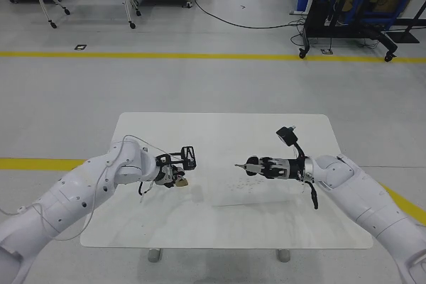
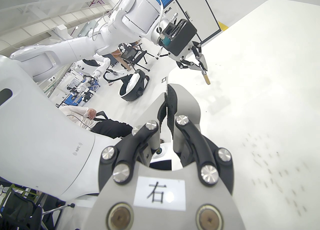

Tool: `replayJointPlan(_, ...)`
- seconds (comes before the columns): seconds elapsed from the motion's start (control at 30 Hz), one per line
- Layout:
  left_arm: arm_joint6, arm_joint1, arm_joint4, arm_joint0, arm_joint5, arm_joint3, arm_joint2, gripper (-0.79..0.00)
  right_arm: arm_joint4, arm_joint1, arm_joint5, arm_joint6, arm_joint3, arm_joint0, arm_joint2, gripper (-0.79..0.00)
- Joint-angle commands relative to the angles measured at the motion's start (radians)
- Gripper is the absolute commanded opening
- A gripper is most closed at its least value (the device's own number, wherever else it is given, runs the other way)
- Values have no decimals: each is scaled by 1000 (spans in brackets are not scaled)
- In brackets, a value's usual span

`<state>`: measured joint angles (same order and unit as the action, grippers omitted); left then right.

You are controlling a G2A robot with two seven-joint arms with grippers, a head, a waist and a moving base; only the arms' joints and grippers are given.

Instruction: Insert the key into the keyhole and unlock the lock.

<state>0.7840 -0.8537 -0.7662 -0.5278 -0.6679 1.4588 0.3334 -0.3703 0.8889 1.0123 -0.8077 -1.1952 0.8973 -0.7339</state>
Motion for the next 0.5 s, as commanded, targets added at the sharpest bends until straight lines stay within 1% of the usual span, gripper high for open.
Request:
replayJointPlan(0.0, 0, 0, 0, 0, 0, 0, 0, -785, 0, 0, 0, 0, 0, 0, 0, -785)
replayJointPlan(0.13, -6, 0, -2, -8, 9, 2, -1, -785, 0, 0, 0, 0, 0, 0, 0, -785)
replayJointPlan(0.17, -28, -1, -4, -18, 22, 13, 3, -785, 0, 0, 0, 0, 0, 0, 0, -785)
replayJointPlan(0.2, -58, -1, 14, -30, 6, 16, 8, -785, 0, 0, 0, 0, 0, 0, 0, -785)
replayJointPlan(0.3, -154, -3, 148, -39, -86, -61, 43, -785, -3, 9, -17, 13, -42, 6, 10, -785)
replayJointPlan(0.33, -194, -5, 221, -41, -136, -99, 56, -785, -16, 14, -23, 17, -44, 1, 14, -785)
replayJointPlan(0.4, -260, -11, 373, -37, -275, -187, 77, -785, -65, 26, -22, 17, -39, -10, 29, -785)
replayJointPlan(0.43, -278, -14, 425, -38, -319, -217, 80, -785, -82, 31, -19, 14, -35, -15, 33, -785)
replayJointPlan(0.47, -284, -23, 518, -36, -344, -252, 72, -785, -114, 39, -11, 8, -25, -25, 42, -785)
